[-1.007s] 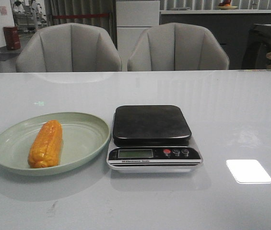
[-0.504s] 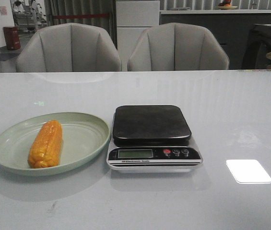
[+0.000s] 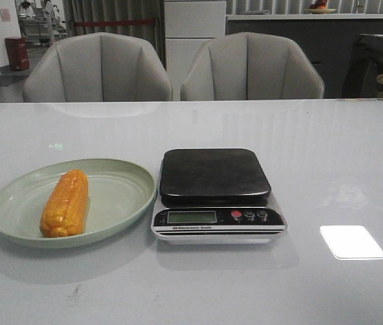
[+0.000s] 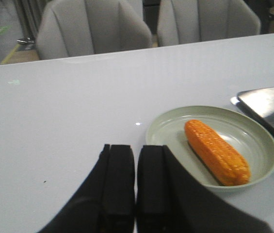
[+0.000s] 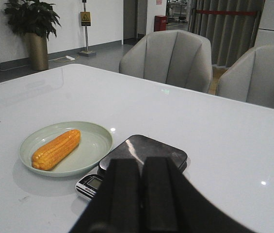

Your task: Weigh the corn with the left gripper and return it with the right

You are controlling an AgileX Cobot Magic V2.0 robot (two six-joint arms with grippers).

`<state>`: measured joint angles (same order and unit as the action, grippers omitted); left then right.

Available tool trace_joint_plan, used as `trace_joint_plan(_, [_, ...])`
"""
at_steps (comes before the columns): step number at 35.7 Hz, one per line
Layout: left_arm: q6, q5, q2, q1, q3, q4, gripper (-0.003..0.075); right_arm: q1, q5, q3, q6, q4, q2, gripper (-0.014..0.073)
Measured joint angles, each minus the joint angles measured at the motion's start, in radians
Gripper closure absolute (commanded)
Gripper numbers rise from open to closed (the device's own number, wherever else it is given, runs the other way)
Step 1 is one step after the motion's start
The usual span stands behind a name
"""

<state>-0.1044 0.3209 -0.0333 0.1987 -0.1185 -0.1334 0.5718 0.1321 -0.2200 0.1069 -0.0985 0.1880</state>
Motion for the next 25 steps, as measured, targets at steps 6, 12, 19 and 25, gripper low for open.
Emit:
trace_joint_plan(6, [0.008, -0.152, 0.004, -0.104, 0.106, 0.018, 0.0598, 0.0, 0.0, 0.0, 0.0, 0.0, 0.0, 0.046])
trace_joint_plan(12, [0.008, -0.261, 0.039, -0.122, 0.124, 0.019, 0.0598, 0.0, 0.0, 0.0, 0.0, 0.0, 0.0, 0.046])
trace_joint_plan(19, [0.008, -0.268, 0.039, -0.122, 0.124, 0.019, 0.0598, 0.0, 0.0, 0.0, 0.0, 0.0, 0.0, 0.046])
trace_joint_plan(25, [0.008, -0.268, 0.039, -0.122, 0.124, 0.019, 0.0598, 0.0, 0.0, 0.0, 0.0, 0.0, 0.0, 0.046])
